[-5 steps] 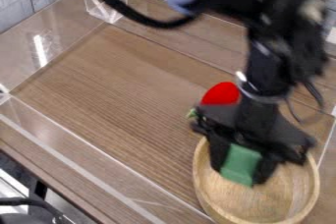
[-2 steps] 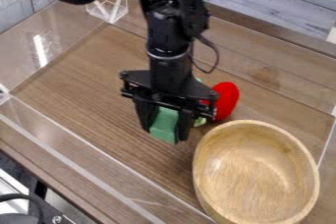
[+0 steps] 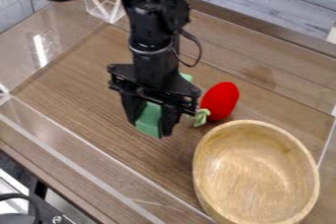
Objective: Remove the green block from the brown bowl and put it on the table
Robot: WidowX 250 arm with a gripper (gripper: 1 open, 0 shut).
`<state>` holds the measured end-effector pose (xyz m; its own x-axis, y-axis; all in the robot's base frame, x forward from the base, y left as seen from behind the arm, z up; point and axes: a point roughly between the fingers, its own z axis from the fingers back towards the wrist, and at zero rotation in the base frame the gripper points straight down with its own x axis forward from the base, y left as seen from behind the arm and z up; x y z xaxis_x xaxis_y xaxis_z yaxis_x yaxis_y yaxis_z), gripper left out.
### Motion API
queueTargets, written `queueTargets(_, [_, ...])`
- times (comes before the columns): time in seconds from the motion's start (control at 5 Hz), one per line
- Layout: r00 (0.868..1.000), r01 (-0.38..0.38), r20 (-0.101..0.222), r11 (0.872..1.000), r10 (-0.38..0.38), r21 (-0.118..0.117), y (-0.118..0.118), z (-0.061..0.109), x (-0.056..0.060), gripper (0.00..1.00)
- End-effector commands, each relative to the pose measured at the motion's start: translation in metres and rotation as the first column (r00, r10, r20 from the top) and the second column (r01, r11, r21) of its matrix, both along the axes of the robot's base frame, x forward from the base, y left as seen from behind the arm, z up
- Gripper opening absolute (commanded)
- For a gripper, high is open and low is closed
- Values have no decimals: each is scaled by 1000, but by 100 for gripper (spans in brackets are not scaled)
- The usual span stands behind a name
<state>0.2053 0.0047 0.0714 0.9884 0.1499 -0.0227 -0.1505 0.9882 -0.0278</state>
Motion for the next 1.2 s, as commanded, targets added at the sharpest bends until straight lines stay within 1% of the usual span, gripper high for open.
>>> queueTargets(0.0, [994,82,66,997,-82,9,13,17,16,0])
queueTargets(0.4, [989,136,62,991,-136,6,27,9,24,0])
queueTargets(0.8, [986,158,54,987,-158,-2,31,-9,30,0])
queueTargets(1.0, [984,174,50,985,-174,-5,32,-15,32,100])
